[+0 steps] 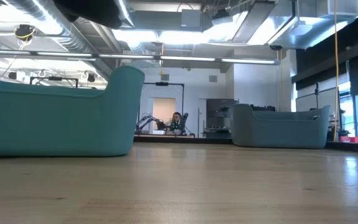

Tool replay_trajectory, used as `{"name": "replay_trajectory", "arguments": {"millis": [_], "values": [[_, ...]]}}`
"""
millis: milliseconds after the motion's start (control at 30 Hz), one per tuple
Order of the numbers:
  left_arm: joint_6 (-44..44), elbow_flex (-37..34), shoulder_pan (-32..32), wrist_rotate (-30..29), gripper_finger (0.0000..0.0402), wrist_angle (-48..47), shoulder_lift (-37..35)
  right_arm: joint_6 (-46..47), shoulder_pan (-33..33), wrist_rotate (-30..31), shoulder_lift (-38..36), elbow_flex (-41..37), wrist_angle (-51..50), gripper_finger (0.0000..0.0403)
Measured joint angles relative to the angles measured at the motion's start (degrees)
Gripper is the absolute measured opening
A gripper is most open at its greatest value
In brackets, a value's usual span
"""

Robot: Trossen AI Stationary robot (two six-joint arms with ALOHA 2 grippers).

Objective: Sort silverware by color (type)
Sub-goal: Put the blue spoon into the bottom blue bin

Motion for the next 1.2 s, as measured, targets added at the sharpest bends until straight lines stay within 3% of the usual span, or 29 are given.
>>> {"name": "replay_trajectory", "arguments": {"millis": [200, 433, 833, 967, 1200], "values": [[-3.4, 0.0, 0.5, 0.8, 0.0147, 1.4, 0.0, -3.2, -5.1, 5.7, -1.8, 1.7, 0.7, 0.0001], [-3.2, 0.0, -4.4, -6.9, 0.0151, 5.2, 2.3, -16.9, -11.5, 12.0, -2.0, 6.0, 3.9, 0.0001], [-3.2, 0.0, -9.2, -12.2, 0.0151, 16.3, 12.1, -39.3, -19.8, 22.4, -1.9, 6.8, 21.4, 0.0000], [-0.5, 0.0, -9.2, -14.9, 0.0151, 24.9, 15.3, -44.1, -21.2, 25.9, -1.9, 5.8, 28.4, 0.0000], [15.3, 0.0, -7.1, -15.6, 0.0151, 45.7, 19.4, -52.8, -24.0, 26.6, 0.1, 4.2, 40.4, 0.0000]]}}
